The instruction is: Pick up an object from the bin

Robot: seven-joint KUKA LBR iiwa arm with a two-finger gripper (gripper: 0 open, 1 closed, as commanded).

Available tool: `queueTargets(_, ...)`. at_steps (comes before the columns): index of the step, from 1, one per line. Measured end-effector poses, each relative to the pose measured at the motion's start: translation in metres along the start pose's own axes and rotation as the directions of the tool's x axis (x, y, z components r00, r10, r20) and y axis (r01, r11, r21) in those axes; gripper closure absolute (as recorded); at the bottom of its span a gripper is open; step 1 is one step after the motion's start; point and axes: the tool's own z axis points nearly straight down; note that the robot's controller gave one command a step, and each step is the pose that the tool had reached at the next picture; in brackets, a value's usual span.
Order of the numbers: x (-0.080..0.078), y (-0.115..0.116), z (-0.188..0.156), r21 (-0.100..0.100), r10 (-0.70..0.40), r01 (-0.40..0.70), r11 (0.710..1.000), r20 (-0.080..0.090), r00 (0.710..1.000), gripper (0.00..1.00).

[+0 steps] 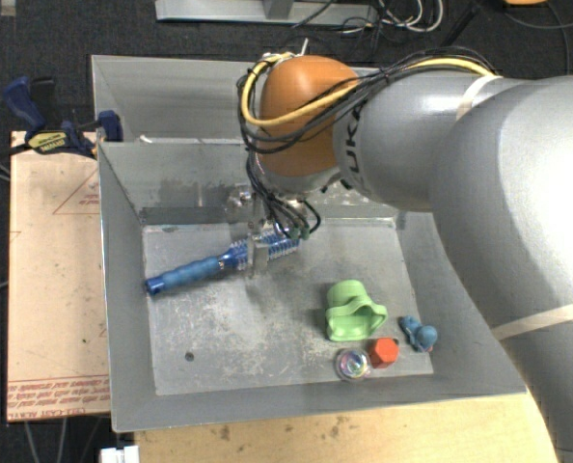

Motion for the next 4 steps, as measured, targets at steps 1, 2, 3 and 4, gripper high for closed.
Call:
queueTargets(1, 0.007, -0.029, 0.002, 0.002, 0.043, -0.043, 0.999, -0.005, 0.999, 0.00)
queueTargets(2, 0.015, -0.041, 0.033, 0.002, 0.164, -0.164, 0.986, -0.006, 0.986, 0.00)
queueTargets(3, 0.015, -0.040, 0.032, 0.001, 0.164, -0.164, 0.986, -0.005, 0.986, 0.00)
queueTargets(4, 0.015, -0.041, 0.033, 0.002, 0.164, -0.164, 0.986, -0.005, 0.986, 1.00)
